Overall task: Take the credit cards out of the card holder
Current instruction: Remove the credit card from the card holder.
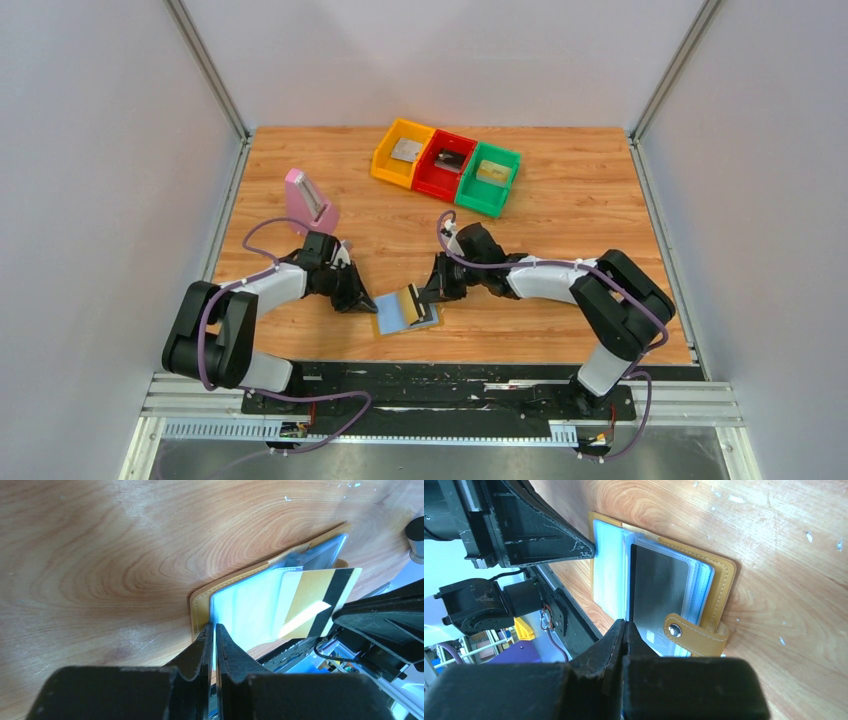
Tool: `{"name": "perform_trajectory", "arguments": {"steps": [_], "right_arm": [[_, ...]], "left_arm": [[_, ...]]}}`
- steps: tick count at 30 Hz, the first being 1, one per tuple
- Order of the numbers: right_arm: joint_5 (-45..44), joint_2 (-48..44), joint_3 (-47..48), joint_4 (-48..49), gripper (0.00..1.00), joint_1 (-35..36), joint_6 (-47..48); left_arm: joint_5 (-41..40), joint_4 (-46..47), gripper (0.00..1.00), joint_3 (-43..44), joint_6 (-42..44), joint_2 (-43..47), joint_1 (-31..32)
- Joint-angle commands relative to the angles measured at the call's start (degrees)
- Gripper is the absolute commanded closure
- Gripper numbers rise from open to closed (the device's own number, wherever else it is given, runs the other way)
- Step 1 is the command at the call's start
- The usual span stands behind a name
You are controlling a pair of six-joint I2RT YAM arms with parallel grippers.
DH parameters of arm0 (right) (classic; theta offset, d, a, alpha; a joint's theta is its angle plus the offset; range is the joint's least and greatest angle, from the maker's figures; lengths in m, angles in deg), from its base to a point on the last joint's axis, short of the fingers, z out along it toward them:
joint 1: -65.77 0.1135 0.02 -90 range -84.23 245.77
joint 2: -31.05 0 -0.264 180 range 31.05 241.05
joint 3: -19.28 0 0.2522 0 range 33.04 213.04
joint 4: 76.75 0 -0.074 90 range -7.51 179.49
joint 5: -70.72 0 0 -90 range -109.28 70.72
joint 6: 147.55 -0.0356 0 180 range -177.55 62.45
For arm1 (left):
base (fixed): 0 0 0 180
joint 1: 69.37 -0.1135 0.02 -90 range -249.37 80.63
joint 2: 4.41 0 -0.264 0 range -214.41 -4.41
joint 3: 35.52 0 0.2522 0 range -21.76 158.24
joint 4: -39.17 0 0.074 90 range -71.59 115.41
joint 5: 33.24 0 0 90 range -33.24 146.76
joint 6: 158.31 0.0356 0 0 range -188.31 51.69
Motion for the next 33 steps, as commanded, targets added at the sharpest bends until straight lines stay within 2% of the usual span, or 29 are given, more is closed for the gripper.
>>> {"name": "perform_trajectory", "arguments": {"steps": [1, 6, 11, 16, 18, 21, 28, 33], "right_arm": [[0.1, -4.0, 0.4, -1.3, 1.0, -0.1, 2.6], [-5.1, -7.9, 3.3, -9.6, 1.0, -0.1, 9.1], [-13.0, -11.8, 6.0, -14.8, 1.0, 0.9, 18.3], [-24.8, -16.1, 5.7, -13.7, 1.0, 5.7, 30.3], [-31.5, -18.5, 3.8, -10.0, 1.0, 9.6, 37.4], [-39.0, -21.6, 0.4, -3.7, 1.0, 14.7, 46.7], [-47.6, -23.4, -1.1, 2.3, 1.0, 22.2, 55.6], [-52.0, -21.1, 1.1, 0.9, 1.0, 25.6, 57.9]], "left_arm": [[-1.1, -0.8, 0.87, 2.1, 1.5, 0.9, -0.1], [1.4, -3.7, 0.8, 5.4, 1.5, 3.9, -0.1], [5.2, -7.3, 0.64, 11.2, 0.7, 6.8, -0.1], [10.1, -8.1, 0.46, 15.8, -2.2, 10.0, -0.1], [11.9, -7.9, 0.4, 16.9, -4.0, 11.0, -0.1], [13.8, -6.6, 0.37, 17.4, -7.5, 12.7, -0.1], [15.7, -4.4, 0.3, 16.0, -12.4, 13.4, -0.1], [16.6, 0.0, 0.28, 13.2, -15.3, 13.1, -0.1]]}}
